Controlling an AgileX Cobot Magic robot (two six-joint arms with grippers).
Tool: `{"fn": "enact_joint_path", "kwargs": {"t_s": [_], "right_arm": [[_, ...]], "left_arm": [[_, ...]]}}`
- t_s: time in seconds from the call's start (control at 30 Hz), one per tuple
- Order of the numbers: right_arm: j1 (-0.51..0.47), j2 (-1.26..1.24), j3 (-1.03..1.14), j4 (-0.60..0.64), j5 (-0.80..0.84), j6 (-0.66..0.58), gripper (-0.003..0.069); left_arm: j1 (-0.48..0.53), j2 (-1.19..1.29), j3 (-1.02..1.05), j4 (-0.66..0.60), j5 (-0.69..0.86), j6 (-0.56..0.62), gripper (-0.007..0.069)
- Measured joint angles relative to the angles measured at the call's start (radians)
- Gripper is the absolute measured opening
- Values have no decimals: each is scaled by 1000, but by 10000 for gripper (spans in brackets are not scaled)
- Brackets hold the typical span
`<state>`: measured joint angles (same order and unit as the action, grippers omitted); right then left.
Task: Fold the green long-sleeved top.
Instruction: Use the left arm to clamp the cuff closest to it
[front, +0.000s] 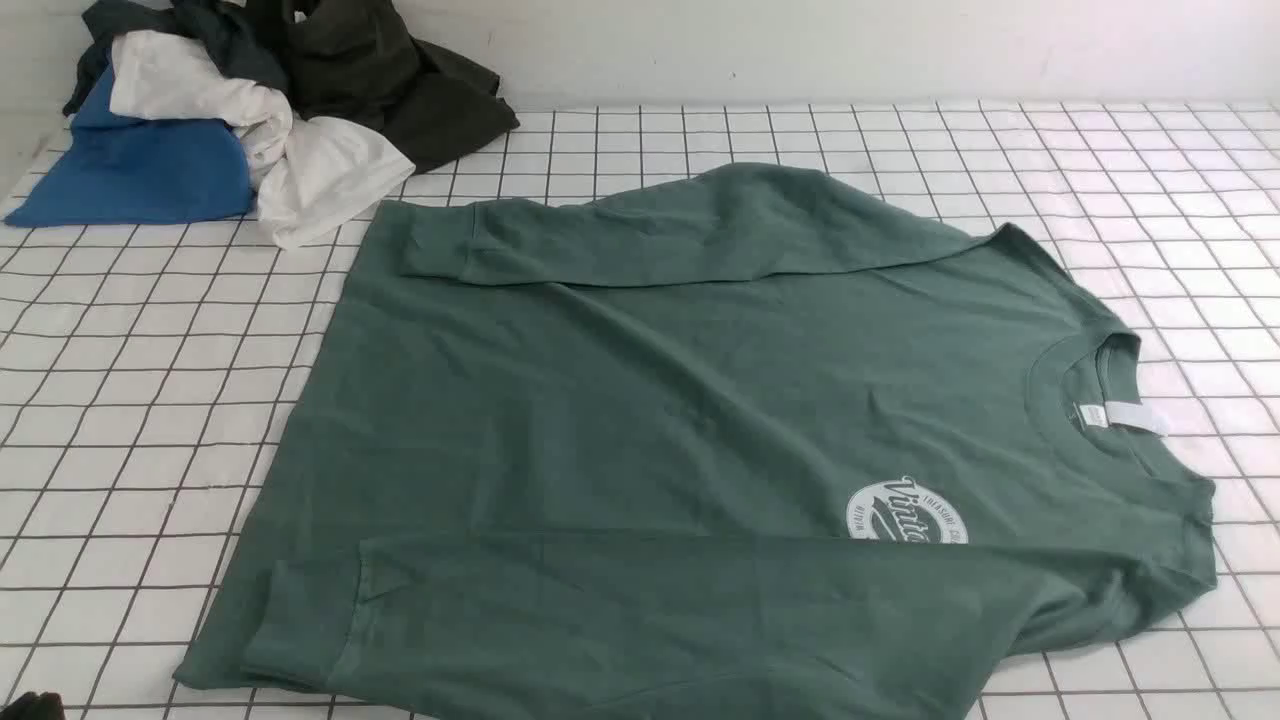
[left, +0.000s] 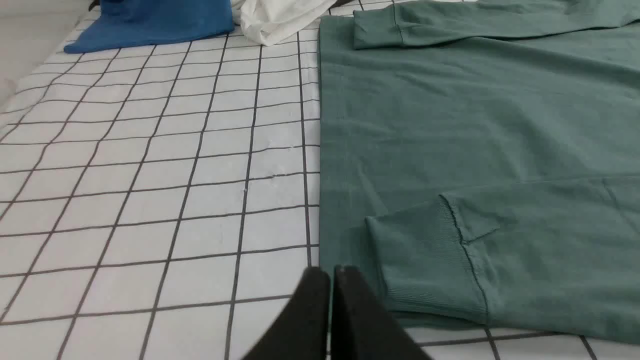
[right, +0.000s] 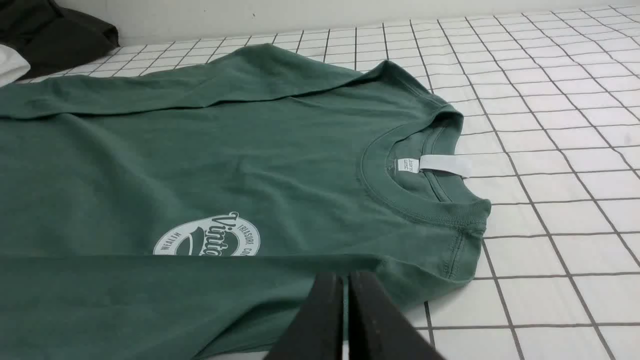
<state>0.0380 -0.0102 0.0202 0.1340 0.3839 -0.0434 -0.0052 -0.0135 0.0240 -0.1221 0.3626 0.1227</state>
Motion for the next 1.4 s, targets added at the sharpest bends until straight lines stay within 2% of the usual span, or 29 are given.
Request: {"fn": "enact_joint_path", "kwargs": {"t_s": [1.4], "right_arm": [[0, 0, 0, -15, 0, -22, 12]], "left_arm": [[0, 0, 0, 0, 0, 0, -3]]}}
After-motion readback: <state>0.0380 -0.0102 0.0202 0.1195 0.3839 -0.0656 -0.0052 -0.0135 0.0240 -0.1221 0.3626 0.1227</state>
